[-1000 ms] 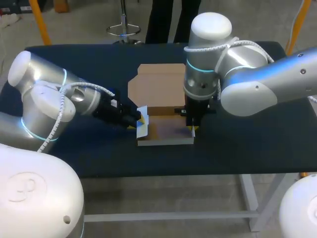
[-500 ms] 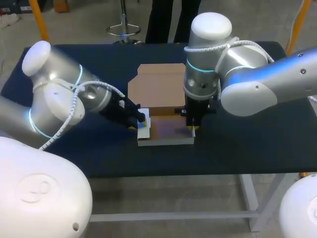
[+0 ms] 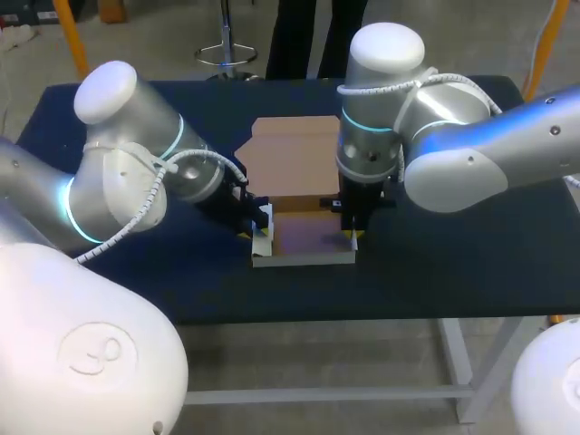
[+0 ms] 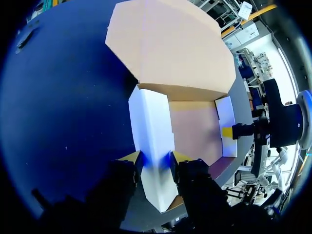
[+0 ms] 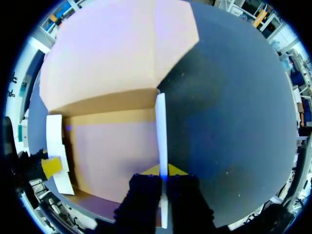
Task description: Assemble the packaging by folding the flat box into shape, placing the metal phone stand inside, and closing the box properly
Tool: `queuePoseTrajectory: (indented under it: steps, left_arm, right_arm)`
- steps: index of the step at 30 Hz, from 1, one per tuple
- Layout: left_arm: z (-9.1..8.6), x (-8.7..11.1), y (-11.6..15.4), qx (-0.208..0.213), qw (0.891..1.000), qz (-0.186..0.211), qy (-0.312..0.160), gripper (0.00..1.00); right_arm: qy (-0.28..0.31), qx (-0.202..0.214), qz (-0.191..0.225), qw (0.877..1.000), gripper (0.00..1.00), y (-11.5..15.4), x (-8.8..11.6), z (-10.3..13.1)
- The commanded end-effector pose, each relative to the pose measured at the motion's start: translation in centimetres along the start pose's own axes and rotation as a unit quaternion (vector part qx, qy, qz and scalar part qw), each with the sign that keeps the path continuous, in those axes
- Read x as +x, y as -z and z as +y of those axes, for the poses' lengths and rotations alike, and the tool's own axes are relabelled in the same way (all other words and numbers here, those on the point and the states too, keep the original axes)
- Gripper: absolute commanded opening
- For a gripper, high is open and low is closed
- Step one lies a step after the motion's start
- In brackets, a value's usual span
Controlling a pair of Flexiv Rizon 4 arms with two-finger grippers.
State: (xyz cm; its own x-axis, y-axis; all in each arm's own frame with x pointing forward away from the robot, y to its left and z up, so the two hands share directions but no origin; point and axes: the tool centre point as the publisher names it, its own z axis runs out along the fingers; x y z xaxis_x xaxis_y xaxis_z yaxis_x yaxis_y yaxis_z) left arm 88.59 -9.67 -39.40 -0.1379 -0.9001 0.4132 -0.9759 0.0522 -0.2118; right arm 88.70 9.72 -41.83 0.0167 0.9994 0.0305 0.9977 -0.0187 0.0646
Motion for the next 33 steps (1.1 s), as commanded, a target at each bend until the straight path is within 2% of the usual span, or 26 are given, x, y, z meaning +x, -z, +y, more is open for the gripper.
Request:
queuePoseTrajectory:
  steps: [1,9,14,26,28,29,33]
  left_arm:
    - [-0.2,0.3,-1.1,-0.009,0.982,-0.189,-0.002,0.35]
    - [-0.4,-0.4,-1.6,-0.012,0.970,-0.244,-0.007,0.30]
    - [-0.4,-0.6,-1.6,-0.011,0.966,-0.260,-0.008,0.20]
    - [-0.2,-1.1,-2.0,-0.017,0.950,-0.310,-0.013,0.20]
    - [-0.2,-1.2,-2.1,-0.015,0.949,-0.314,-0.012,0.14]
    - [-0.2,-1.3,-2.1,-0.015,0.948,-0.316,-0.011,0.02]
    - [-0.2,-1.3,-2.2,-0.014,0.947,-0.322,-0.010,0.00]
  right_arm:
    - [0.001,0.002,0.000,1.000,0.00,-0.1,0.2,0.1]
    - [0.001,0.002,0.000,1.000,0.00,-0.1,0.2,0.1]
    - [0.001,0.002,0.000,1.000,0.00,-0.1,0.2,0.1]
    - [0.001,0.002,0.000,1.000,0.00,-0.1,0.2,0.1]
    - [0.001,0.002,0.000,1.000,0.00,-0.1,0.2,0.1]
    - [0.001,0.002,0.000,1.000,0.00,-0.1,0.2,0.1]
    - [0.001,0.002,0.000,1.000,0.00,-0.1,0.2,0.1]
